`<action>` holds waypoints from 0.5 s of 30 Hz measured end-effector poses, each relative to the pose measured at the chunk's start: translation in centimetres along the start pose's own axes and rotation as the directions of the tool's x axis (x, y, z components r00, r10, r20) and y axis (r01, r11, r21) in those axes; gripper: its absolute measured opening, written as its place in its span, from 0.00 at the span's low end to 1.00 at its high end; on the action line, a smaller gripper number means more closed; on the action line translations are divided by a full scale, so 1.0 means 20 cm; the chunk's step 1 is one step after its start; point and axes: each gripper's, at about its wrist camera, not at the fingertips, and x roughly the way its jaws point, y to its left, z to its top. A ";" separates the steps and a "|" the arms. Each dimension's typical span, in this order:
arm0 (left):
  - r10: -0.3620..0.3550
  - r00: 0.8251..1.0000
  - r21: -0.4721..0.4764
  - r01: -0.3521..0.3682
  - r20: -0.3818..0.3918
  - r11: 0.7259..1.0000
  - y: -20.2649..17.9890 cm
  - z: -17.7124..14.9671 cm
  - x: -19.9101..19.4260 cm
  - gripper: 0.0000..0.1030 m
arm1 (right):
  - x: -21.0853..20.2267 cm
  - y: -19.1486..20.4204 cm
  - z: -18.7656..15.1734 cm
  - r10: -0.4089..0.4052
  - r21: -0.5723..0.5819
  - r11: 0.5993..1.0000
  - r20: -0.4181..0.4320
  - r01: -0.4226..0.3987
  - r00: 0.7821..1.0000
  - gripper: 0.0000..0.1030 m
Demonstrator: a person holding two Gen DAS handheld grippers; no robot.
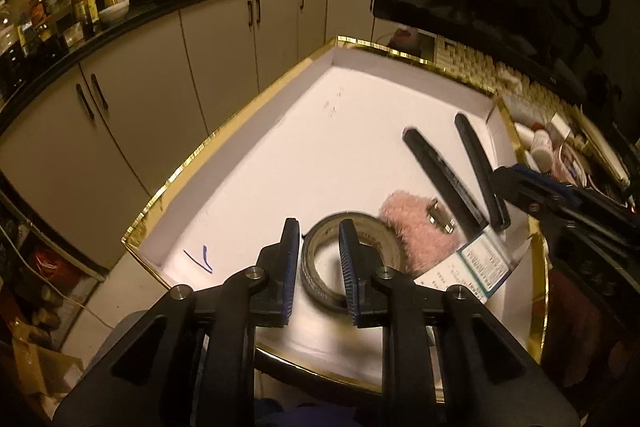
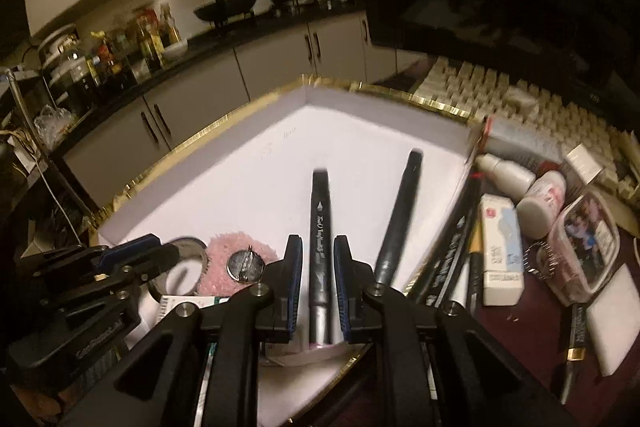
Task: Organize objects
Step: 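Lower the tape roll and marker into the tray, open both grippers, then move both open grippers back over the desk toward the lipstick tube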
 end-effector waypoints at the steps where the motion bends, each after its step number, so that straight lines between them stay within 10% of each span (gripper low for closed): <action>1: 0.004 1.000 0.002 -0.004 0.019 1.000 0.00 0.01 -0.02 0.23 | -0.04 -0.01 0.01 -0.005 0.005 1.000 0.029 0.004 1.000 0.28; 15: -0.035 0.987 0.019 0.033 0.156 0.999 -0.12 0.03 -0.26 0.44 | -0.46 -0.33 -0.19 -0.035 0.227 0.974 0.163 -0.003 0.986 0.62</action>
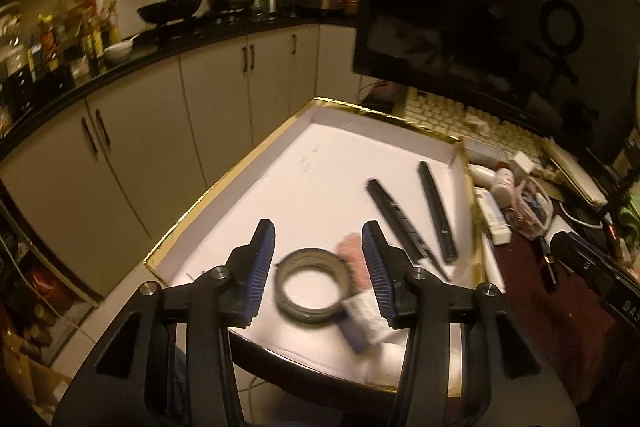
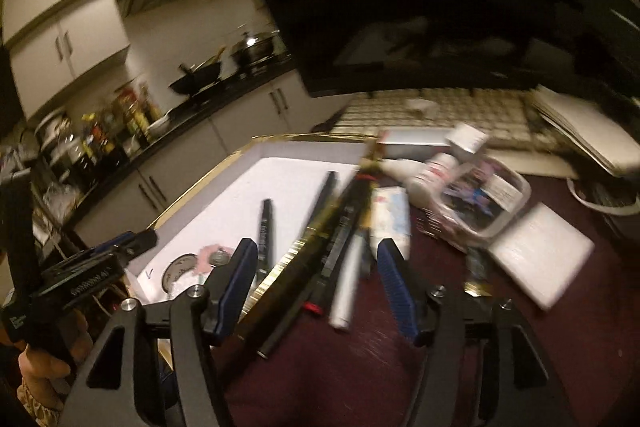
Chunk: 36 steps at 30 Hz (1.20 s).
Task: Organize objects
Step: 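Move both open grippers back over the desk toward the lipstick tube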
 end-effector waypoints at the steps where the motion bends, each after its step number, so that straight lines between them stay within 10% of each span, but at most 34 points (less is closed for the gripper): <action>1: -0.004 1.000 0.009 0.004 0.004 1.000 -0.02 0.00 -0.01 0.44 | -0.03 -0.04 -0.01 -0.007 0.019 1.000 0.002 0.007 1.000 0.63; 15: -0.159 0.985 0.153 0.167 -0.060 0.974 -0.43 -0.08 -0.04 0.54 | -0.33 -0.47 -0.13 -0.093 0.170 0.982 0.051 0.083 0.994 0.76; 28: -0.377 0.888 0.149 0.423 -0.262 0.894 -0.79 -0.20 0.05 0.59 | -0.39 -0.66 -0.15 -0.118 0.231 0.967 0.052 0.103 0.992 0.81; 36: -0.376 0.883 0.147 0.426 -0.281 0.893 -0.78 -0.22 0.06 0.59 | -0.36 -0.66 -0.16 -0.130 0.228 0.966 0.040 0.118 0.991 0.81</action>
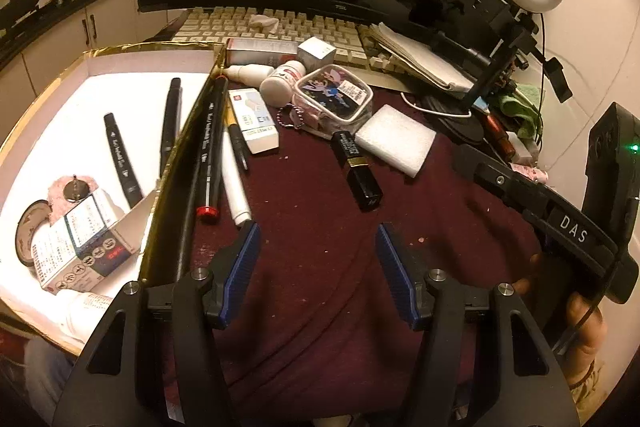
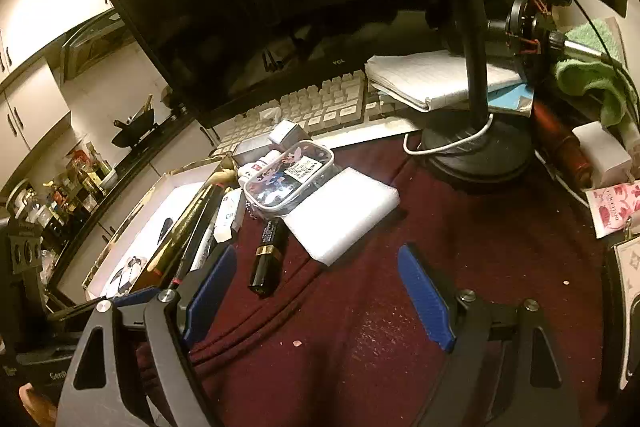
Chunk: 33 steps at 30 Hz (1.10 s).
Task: Organize objects
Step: 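Move both open grippers back over the desk toward the lipstick tube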
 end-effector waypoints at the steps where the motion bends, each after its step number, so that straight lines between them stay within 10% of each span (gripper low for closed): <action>1: 0.003 1.000 -0.006 -0.003 0.005 1.000 0.01 0.00 -0.01 0.59 | 0.01 0.00 0.00 0.005 0.008 1.000 -0.003 -0.005 1.000 0.81; 17: -0.056 0.998 0.010 0.056 0.010 0.998 -0.06 0.01 -0.07 0.70 | -0.05 0.12 -0.02 0.028 -0.051 0.998 0.018 -0.027 0.999 0.82; 33: -0.012 0.997 0.080 0.019 -0.082 0.997 -0.18 0.15 0.35 0.68 | 0.01 -0.04 0.01 -0.101 -0.008 0.995 -0.013 0.101 0.995 0.83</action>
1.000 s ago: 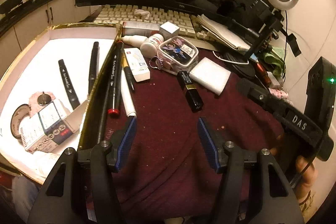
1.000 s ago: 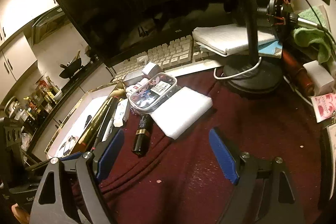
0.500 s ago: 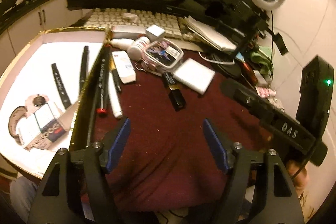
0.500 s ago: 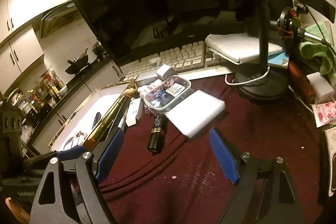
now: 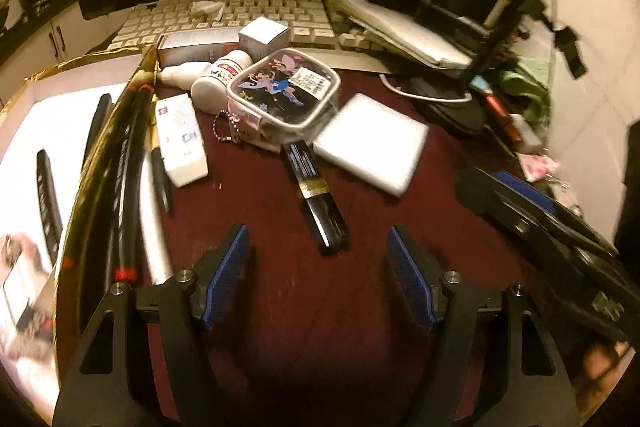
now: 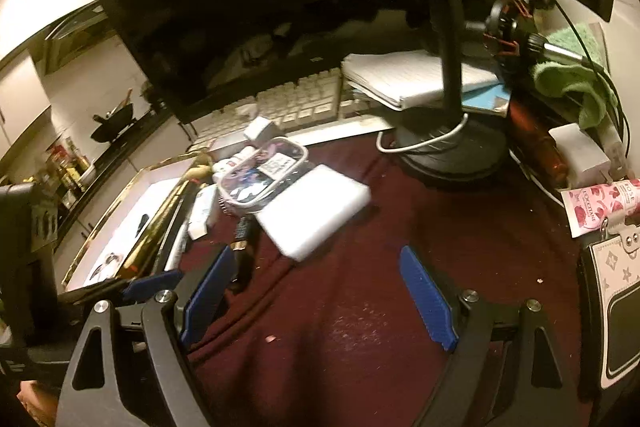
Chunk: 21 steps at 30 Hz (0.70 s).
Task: Organize objects
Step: 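Move both open grippers back over the desk toward the lipstick tube, then grasp the black-and-gold lipstick tube with the left gripper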
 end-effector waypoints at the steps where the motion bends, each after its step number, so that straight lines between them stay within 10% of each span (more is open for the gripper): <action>1: 0.002 1.000 -0.008 -0.002 -0.003 1.000 0.00 0.02 0.02 0.62 | 0.01 -0.01 0.01 -0.011 0.005 1.000 -0.002 0.011 1.000 0.83; 11: 0.101 0.995 0.041 -0.100 -0.012 0.994 -0.03 0.09 0.13 0.20 | 0.07 -0.03 0.06 -0.056 -0.035 0.998 -0.057 0.054 0.997 0.83; 21: 0.019 1.000 -0.001 -0.019 -0.009 1.000 0.12 -0.17 -0.10 0.17 | 0.14 0.07 0.12 -0.069 -0.149 0.987 -0.117 0.052 0.991 0.83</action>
